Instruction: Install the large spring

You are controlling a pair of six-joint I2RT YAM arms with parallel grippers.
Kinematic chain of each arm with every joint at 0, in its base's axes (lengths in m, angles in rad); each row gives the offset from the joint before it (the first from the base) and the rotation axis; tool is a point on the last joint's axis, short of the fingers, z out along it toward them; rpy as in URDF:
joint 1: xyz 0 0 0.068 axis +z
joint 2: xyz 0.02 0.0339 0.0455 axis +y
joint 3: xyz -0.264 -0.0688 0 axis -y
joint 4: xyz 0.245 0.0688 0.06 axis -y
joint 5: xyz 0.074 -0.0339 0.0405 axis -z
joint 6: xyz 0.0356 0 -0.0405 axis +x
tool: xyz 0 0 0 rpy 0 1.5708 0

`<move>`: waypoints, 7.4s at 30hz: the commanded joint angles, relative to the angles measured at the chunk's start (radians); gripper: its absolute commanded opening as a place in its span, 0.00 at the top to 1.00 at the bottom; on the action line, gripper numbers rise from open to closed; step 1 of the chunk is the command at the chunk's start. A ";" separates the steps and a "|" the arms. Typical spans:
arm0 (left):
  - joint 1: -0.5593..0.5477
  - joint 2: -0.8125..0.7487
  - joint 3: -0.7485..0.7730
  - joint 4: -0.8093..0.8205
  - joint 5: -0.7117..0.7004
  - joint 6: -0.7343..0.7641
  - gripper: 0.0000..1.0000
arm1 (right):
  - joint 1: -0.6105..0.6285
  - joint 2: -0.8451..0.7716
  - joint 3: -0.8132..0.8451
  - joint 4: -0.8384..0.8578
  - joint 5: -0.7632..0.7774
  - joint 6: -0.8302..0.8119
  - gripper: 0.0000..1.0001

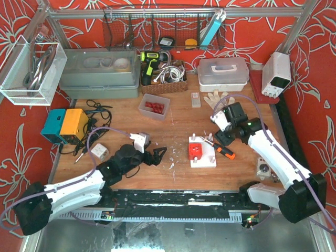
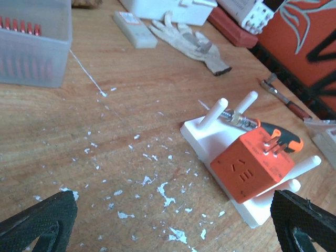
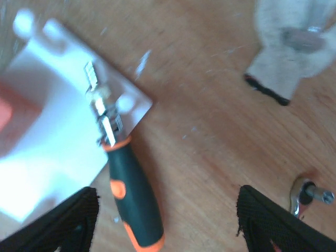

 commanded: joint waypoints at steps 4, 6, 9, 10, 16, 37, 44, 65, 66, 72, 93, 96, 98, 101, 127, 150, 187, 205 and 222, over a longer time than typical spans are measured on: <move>-0.006 -0.136 -0.043 0.046 -0.049 0.010 0.00 | 0.003 0.089 -0.027 -0.175 -0.031 -0.259 0.34; -0.007 -0.163 -0.052 0.046 -0.049 0.003 0.00 | -0.012 0.132 -0.010 -0.179 -0.053 -0.262 0.38; -0.006 -0.182 -0.052 0.029 -0.068 0.004 0.00 | -0.030 0.178 -0.009 -0.158 -0.098 -0.269 0.48; -0.008 -0.184 -0.051 0.027 -0.070 0.005 0.00 | -0.033 0.193 -0.007 -0.156 -0.114 -0.276 0.51; -0.009 -0.171 -0.047 0.027 -0.072 0.006 0.00 | -0.035 0.240 -0.018 -0.109 -0.187 -0.306 0.55; -0.009 -0.121 -0.044 0.044 -0.082 0.013 0.00 | -0.065 0.406 -0.035 -0.002 -0.198 -0.332 0.54; -0.009 -0.123 -0.042 0.039 -0.094 0.014 0.00 | -0.065 0.435 -0.032 0.003 -0.206 -0.340 0.55; -0.009 -0.148 -0.041 0.016 -0.122 0.014 0.00 | -0.062 0.193 0.002 -0.089 -0.273 -0.312 0.96; -0.009 -0.148 -0.040 0.016 -0.123 0.014 0.00 | -0.062 0.162 0.006 -0.084 -0.272 -0.304 0.96; -0.009 -0.149 -0.038 0.011 -0.123 0.019 0.00 | -0.082 0.100 0.036 0.055 -0.138 -0.173 0.99; -0.009 -0.062 -0.013 0.051 -0.016 0.066 0.00 | -0.297 0.689 0.388 0.058 0.331 0.282 0.89; -0.009 -0.071 -0.017 0.053 -0.019 0.063 0.00 | -0.363 0.713 0.396 0.042 0.246 0.347 0.86; -0.009 -0.074 -0.019 0.056 -0.015 0.063 0.00 | -0.370 0.734 0.403 0.035 0.254 0.353 0.85; -0.009 -0.069 -0.016 0.054 -0.021 0.061 0.00 | -0.380 0.771 0.430 0.015 0.254 0.368 0.79; -0.012 0.006 0.037 -0.026 -0.102 0.072 0.00 | -0.214 0.354 0.302 -0.067 0.026 0.482 0.26; -0.013 -0.026 0.022 -0.067 -0.480 0.041 0.00 | 0.486 0.093 -0.033 0.088 0.175 0.919 0.02; -0.012 -0.117 -0.013 -0.040 -0.322 0.076 0.00 | 0.385 0.053 0.118 0.055 0.304 0.786 0.55; -0.013 -0.125 -0.010 -0.048 -0.300 0.087 0.00 | -0.220 0.463 0.159 0.176 0.132 0.614 0.52; -0.013 -0.131 -0.024 -0.043 -0.378 0.072 0.00 | -0.212 0.362 0.163 0.116 0.209 0.596 0.10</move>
